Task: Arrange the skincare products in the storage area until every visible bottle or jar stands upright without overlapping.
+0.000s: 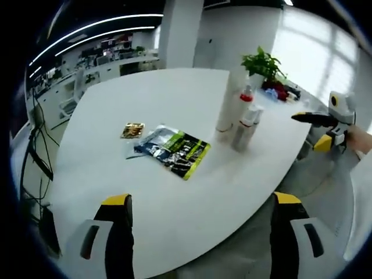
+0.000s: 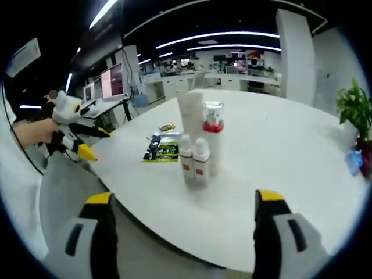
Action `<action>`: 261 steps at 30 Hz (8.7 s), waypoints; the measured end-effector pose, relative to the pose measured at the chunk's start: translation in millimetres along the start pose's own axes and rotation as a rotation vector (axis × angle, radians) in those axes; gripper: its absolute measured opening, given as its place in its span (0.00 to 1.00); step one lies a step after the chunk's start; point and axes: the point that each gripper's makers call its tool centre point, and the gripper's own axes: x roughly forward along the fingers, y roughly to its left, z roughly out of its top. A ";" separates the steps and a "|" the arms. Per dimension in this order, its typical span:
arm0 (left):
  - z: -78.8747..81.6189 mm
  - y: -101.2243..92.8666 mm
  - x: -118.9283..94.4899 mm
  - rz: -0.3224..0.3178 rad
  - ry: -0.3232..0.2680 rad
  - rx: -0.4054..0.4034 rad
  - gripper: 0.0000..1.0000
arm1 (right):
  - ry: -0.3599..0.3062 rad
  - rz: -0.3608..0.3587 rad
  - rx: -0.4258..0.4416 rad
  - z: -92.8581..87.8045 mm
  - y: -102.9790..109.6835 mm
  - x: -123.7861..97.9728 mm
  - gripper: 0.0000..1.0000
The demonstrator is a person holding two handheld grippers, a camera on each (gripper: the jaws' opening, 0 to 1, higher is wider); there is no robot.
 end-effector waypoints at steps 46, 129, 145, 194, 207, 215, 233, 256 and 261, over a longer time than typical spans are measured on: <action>30.6 12.6 113.1 0.184 0.112 -0.189 0.97 | 0.018 0.000 0.012 -5.4 -0.4 2.4 0.99; 53.8 64.1 174.3 0.474 0.026 -0.376 0.27 | 0.052 -0.051 0.087 -12.6 -8.4 4.9 0.97; 43.1 49.4 155.8 0.366 -0.008 -0.337 0.19 | 0.051 -0.037 0.070 -10.4 -4.3 5.0 0.95; 84.1 -109.5 34.3 -0.094 -0.245 0.149 0.18 | -0.266 0.257 0.405 75.2 51.9 28.1 0.53; 84.6 -134.3 27.8 -0.167 -0.264 0.200 0.18 | -0.338 0.294 0.569 85.9 47.1 35.6 0.36; 84.1 -139.2 26.8 -0.193 -0.272 0.188 0.18 | -0.363 0.340 0.686 88.0 48.7 33.1 0.14; 80.8 -145.1 28.8 -0.276 -0.266 0.088 0.53 | -0.399 0.406 0.649 98.4 58.2 21.6 0.01; 107.1 -143.3 9.8 -0.607 -0.322 -0.017 0.41 | -0.419 0.621 0.523 129.9 72.7 -17.6 0.01; 111.5 -144.5 0.3 -0.658 -0.348 -0.009 0.25 | -0.455 0.651 0.533 141.0 68.8 -28.8 0.01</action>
